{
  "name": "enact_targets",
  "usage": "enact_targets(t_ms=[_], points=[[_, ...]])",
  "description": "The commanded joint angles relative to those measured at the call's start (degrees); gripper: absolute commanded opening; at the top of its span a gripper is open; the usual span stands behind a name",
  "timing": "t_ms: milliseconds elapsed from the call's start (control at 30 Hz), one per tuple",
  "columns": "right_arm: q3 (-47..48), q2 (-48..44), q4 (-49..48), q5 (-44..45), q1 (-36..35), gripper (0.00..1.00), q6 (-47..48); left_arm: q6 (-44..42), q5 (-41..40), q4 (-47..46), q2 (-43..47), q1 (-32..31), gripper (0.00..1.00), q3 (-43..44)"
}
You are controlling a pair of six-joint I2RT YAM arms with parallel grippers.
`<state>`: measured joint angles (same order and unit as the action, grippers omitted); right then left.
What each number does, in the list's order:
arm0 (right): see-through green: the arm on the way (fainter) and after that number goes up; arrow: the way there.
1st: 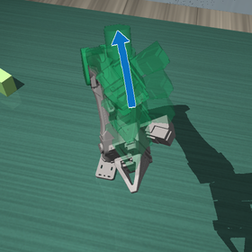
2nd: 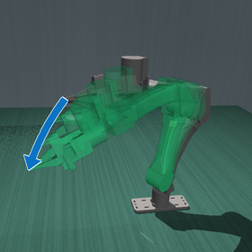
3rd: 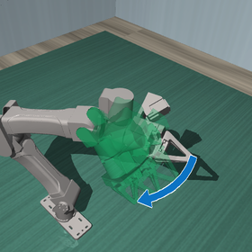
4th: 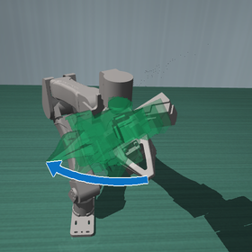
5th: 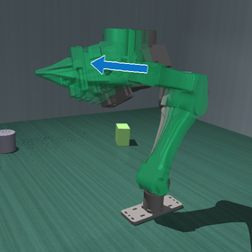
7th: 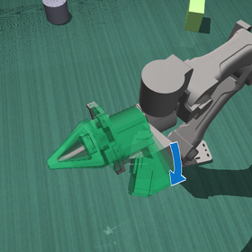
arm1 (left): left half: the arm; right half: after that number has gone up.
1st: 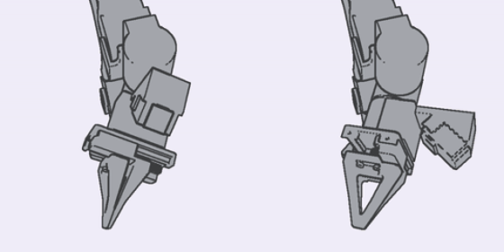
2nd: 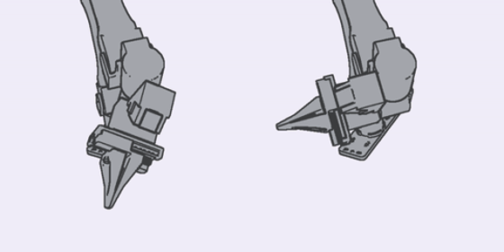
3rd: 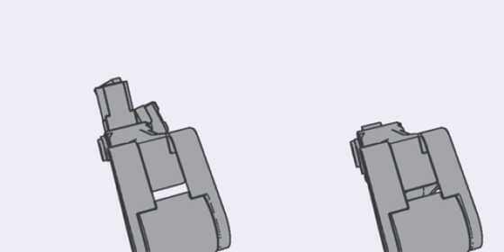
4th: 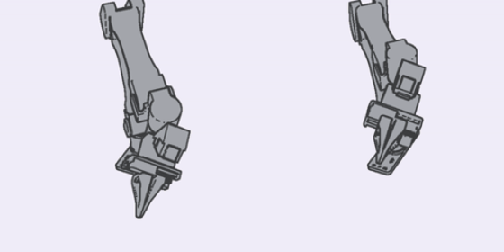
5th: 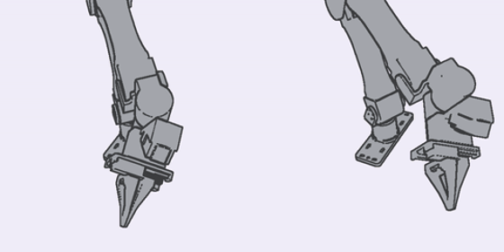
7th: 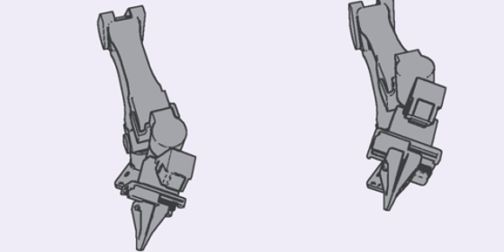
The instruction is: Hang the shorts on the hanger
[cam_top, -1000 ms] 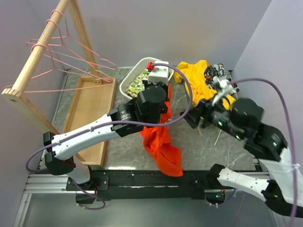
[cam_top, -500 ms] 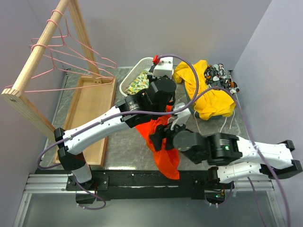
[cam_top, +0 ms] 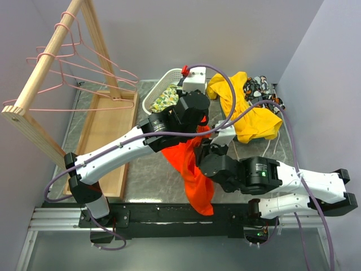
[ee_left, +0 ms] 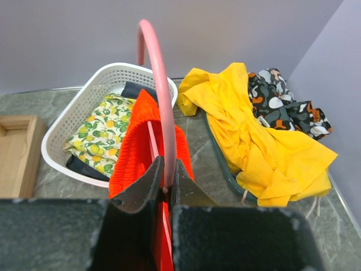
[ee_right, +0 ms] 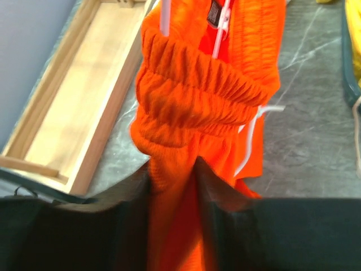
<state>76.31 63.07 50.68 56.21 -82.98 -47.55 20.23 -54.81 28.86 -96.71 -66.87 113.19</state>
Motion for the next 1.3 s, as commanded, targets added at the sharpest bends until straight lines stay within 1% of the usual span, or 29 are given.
enact_targets(t_ms=[0, 33, 67, 100, 167, 233, 367, 400, 467, 500, 567, 600, 667, 700, 733, 800, 867, 967, 1067, 1100, 1133, 1167, 1200, 1267], points=[[-4.3, -5.5, -8.0, -2.8, 1.9, 0.30, 6.9, 1.6, 2.5, -2.0, 2.3, -0.2, 0.01, 2.5], [-4.6, -5.9, -7.5, -2.9, 2.5, 0.21, 7.2, 1.7, 2.9, -2.0, 2.4, -0.2, 0.01, 2.6], [-4.9, -7.0, -7.3, -2.5, 2.6, 0.05, 7.5, 1.9, 3.5, -2.1, 2.4, -0.2, 0.01, 2.4], [-5.6, -7.6, -7.4, -2.7, 2.9, 0.00, 8.7, 2.0, 4.0, -2.1, 2.8, -0.2, 0.01, 2.2], [-6.5, -9.7, -8.5, -3.3, 3.6, 0.00, 10.5, 2.2, 6.2, -2.8, 3.4, -0.2, 0.02, 1.6], [-8.1, -11.4, -10.8, -3.5, 3.8, 0.00, 13.6, 2.0, 8.6, -3.9, 4.7, -0.2, 0.13, -0.2], [-10.7, -15.4, -14.4, -3.8, 3.8, 0.00, 18.2, 1.1, 11.9, -6.7, 7.3, -0.2, 0.23, -3.2], [-11.8, -16.0, -15.9, -4.1, 3.7, 0.00, 19.6, 1.2, 12.2, -6.6, 7.9, -0.1, 0.31, -3.3], [-12.6, -17.4, -17.0, -4.3, 3.7, 0.00, 20.6, 1.0, 13.8, -6.5, 8.4, -0.2, 0.43, -3.4], [-13.0, -17.8, -17.9, -4.3, 3.7, 0.00, 21.5, 1.1, 14.5, -6.0, 9.0, -0.2, 0.51, -3.4], [-13.4, -18.5, -18.2, -4.2, 3.7, 0.00, 21.6, 1.6, 16.0, -5.4, 9.7, -0.1, 0.61, -4.0], [-13.5, -18.7, -18.9, -4.2, 3.7, 0.00, 22.2, 1.6, 18.5, -5.5, 10.6, -0.1, 0.72, -4.4], [-13.6, -19.2, -19.2, -4.4, 3.7, 0.00, 22.7, 1.9, 20.8, -5.4, 11.8, -0.1, 0.83, -6.1], [-13.5, -19.4, -19.3, -4.4, 3.7, 0.00, 23.1, 1.9, 23.6, -5.6, 13.4, -0.1, 0.90, -7.0], [-13.5, -19.6, -19.2, -4.5, 3.7, 0.00, 23.3, 1.9, 24.9, -6.1, 14.3, -0.1, 0.93, -9.3], [-13.3, -20.3, -19.4, -4.9, 3.7, 0.00, 24.3, 2.1, 27.4, -6.9, 17.8, -0.2, 0.97, -11.8], [-13.1, -21.2, -19.3, -5.7, 3.7, 0.00, 25.0, 1.5, 32.0, -9.9, 20.8, -0.1, 0.97, -17.2], [-11.1, -21.7, -17.1, -7.7, 3.7, 0.00, 27.5, 0.3, 37.8, -15.9, 28.6, -0.1, 0.97, -26.6], [-7.2, -21.9, -11.8, -10.1, 3.7, 0.00, 28.6, -0.2, 42.7, -18.4, 31.7, -0.2, 0.93, -33.5], [-4.8, -22.1, -8.6, -12.8, 3.8, 0.00, 28.8, -0.3, 44.0, -18.8, 33.4, -0.2, 0.89, -35.0], [-3.4, -22.1, -6.8, -13.7, 3.7, 0.00, 29.0, -0.3, 45.4, -19.2, 34.2, -0.1, 0.88, -38.4], [-2.1, -22.3, -5.2, -14.7, 3.7, 0.00, 28.8, -0.5, 49.2, -19.9, 35.1, -0.2, 0.87, -40.0], [0.0, -22.3, -2.2, -16.3, 3.7, 0.00, 28.8, -0.6, 51.4, -21.2, 36.5, -0.2, 0.86, -41.6], [1.9, -22.3, 0.3, -18.6, 3.7, 0.00, 29.2, -1.3, 57.8, -23.2, 37.7, -0.2, 0.84, -46.5]])
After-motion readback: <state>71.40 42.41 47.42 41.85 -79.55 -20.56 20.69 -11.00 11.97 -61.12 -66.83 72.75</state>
